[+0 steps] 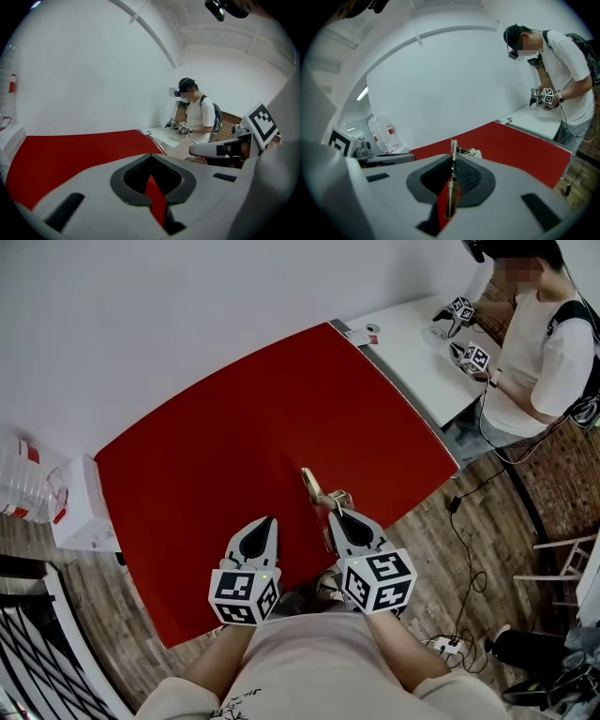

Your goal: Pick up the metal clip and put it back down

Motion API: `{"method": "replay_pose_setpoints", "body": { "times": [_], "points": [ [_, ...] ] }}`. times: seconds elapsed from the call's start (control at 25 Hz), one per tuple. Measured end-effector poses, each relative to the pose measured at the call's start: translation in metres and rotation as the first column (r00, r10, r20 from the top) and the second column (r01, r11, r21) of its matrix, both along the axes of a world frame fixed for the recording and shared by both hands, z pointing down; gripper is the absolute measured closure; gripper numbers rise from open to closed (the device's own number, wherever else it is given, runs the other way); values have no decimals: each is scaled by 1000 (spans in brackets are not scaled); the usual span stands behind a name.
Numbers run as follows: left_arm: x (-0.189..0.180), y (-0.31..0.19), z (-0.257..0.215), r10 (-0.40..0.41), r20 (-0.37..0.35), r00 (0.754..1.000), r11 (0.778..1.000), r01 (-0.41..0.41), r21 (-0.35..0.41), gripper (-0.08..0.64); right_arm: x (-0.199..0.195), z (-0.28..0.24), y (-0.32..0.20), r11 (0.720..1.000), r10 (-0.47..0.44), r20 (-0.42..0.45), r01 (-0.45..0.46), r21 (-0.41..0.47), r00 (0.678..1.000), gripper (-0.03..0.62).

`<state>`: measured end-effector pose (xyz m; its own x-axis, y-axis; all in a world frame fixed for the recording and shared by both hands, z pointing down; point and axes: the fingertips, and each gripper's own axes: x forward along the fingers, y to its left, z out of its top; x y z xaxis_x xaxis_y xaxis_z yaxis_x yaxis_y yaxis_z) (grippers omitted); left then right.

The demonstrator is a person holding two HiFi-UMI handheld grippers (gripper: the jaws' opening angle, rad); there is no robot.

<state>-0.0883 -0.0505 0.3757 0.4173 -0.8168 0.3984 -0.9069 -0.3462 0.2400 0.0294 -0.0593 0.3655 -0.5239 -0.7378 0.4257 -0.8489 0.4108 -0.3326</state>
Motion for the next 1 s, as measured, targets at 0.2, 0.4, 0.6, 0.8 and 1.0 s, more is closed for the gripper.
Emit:
{"method": "replay_pose_setpoints", "body": {
  "times": [0.2,0.4,0.6,0.8,1.0],
  "points": [
    [-7,-9,11,-7,2,1000,1000,7,-18,555,-5,13,-8,1000,-5,-1,5,-28,1000,568],
    [-9,-17,23,1,3,1000,999,0,-35,555,-11,25,-17,999,-5,3,6,-53,1000,568],
    [-13,-25,38,14,3,1000,999,-14,-45,555,-20,47,-25,997,-1,3,1,-79,1000,568],
    [-17,-34,62,18,11,1000,998,-17,-59,555,-26,80,-31,993,10,-2,-10,-122,1000,568],
    [-13,-35,86,24,-8,1000,996,-24,-87,555,-26,108,-40,988,32,0,-31,-153,1000,568]
  ]
}}
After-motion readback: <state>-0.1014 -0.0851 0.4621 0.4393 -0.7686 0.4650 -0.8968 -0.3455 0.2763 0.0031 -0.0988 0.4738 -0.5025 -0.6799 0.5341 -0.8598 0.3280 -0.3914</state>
